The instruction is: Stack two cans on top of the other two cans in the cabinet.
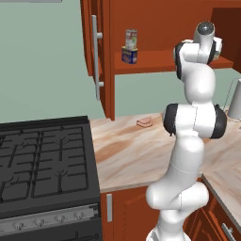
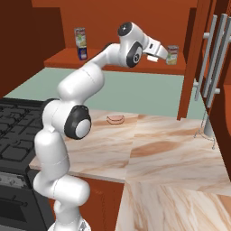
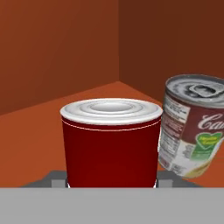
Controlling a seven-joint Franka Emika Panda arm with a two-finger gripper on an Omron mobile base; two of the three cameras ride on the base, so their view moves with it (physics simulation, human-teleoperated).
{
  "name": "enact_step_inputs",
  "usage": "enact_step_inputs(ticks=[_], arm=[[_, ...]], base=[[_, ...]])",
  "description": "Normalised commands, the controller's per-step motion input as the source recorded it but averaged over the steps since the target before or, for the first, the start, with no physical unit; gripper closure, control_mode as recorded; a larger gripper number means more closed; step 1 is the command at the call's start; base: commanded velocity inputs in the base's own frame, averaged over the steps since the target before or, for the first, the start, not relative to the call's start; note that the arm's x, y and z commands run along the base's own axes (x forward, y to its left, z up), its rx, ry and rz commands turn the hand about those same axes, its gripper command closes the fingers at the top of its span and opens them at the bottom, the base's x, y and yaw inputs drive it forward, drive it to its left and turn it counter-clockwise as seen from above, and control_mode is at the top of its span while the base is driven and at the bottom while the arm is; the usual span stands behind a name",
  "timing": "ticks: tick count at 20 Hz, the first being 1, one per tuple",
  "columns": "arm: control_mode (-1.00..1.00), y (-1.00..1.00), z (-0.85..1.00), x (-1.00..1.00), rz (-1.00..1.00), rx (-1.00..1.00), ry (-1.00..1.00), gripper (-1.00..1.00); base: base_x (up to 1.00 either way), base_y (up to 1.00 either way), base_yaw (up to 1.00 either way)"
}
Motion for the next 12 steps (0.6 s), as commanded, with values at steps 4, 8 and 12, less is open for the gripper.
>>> enact_step_inputs(ticks=[4,8,12], arm=[[-1.0,0.08,0.04,-0.31,0.0,0.0,-0.04,1.0],[-1.0,0.16,0.04,-0.27,-0.01,-0.01,-0.14,1.0],[-1.0,0.14,0.18,-0.19,-0.03,-0.07,-0.2,1.0]], base=[[0.0,0.0,0.0],[0.0,0.0,0.0],[0.0,0.0,0.0]])
